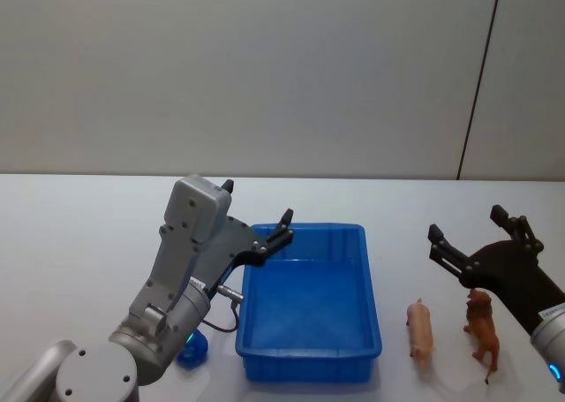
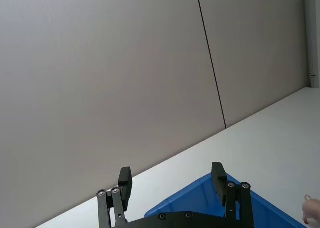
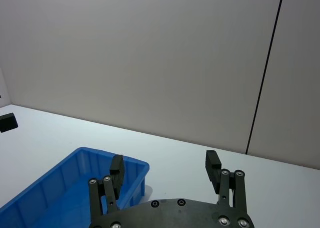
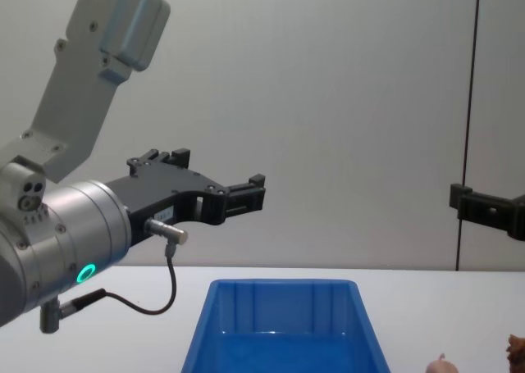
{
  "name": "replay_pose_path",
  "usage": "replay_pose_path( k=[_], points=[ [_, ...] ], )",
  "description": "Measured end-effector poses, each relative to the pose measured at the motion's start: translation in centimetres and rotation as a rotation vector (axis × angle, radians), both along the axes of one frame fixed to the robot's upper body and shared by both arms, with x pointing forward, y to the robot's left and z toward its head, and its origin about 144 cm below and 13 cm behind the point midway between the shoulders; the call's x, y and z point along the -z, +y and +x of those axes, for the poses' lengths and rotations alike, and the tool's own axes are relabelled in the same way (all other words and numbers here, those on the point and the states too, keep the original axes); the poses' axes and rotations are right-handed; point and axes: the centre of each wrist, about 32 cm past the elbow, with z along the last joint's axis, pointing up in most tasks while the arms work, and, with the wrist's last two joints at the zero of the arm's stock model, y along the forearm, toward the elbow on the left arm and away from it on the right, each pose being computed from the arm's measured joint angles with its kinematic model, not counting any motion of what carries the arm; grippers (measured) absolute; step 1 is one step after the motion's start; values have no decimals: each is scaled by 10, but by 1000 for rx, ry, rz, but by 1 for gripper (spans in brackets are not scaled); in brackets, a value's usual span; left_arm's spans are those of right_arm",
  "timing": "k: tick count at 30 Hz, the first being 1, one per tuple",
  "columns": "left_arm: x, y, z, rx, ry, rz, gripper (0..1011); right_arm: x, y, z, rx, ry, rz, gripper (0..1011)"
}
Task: Pick up the two dolls from the table and place them into the box.
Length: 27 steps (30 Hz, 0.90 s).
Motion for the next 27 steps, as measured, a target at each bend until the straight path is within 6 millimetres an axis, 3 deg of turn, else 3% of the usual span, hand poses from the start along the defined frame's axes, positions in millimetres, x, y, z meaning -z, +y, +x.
replay_pose_path(
  k=[27],
  points=[
    [0,0,0,0,0,0,1001,1,-3,1,6,17,-5,1001]
  ],
)
